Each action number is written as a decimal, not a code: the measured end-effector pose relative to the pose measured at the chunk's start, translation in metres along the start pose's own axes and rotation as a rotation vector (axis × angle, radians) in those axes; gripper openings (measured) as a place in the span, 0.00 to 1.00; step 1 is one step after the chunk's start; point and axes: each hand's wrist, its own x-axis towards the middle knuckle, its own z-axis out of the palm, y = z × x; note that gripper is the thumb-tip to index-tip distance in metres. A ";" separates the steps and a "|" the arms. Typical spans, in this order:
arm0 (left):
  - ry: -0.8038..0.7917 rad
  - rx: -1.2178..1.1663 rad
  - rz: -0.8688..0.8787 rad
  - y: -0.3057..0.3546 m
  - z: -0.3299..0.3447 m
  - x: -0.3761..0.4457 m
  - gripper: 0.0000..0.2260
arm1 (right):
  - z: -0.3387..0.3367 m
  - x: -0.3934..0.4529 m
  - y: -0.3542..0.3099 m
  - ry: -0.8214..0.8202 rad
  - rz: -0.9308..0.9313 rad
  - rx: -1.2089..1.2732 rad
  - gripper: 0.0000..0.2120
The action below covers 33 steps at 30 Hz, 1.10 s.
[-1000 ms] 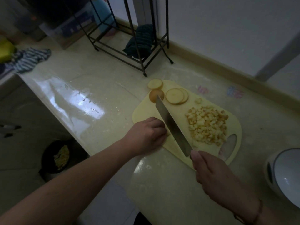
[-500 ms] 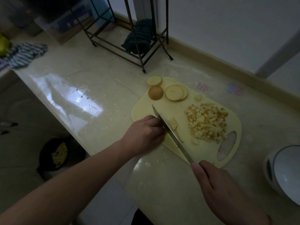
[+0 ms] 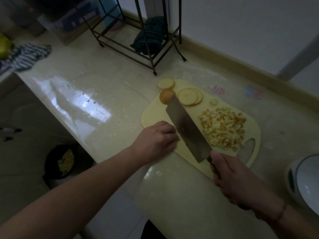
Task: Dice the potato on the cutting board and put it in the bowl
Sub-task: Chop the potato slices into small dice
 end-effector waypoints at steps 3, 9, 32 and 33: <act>0.015 -0.011 -0.005 -0.001 0.002 -0.001 0.04 | 0.004 -0.001 0.000 0.006 -0.038 -0.041 0.26; 0.026 -0.030 0.005 0.001 -0.005 -0.002 0.05 | 0.014 -0.010 -0.003 0.099 -0.194 -0.181 0.24; 0.033 0.027 0.023 -0.003 -0.001 -0.006 0.02 | 0.032 -0.005 0.003 0.125 -0.240 -0.299 0.23; 0.033 0.028 0.030 -0.003 -0.001 -0.006 0.02 | 0.033 -0.001 0.001 0.125 -0.246 -0.299 0.22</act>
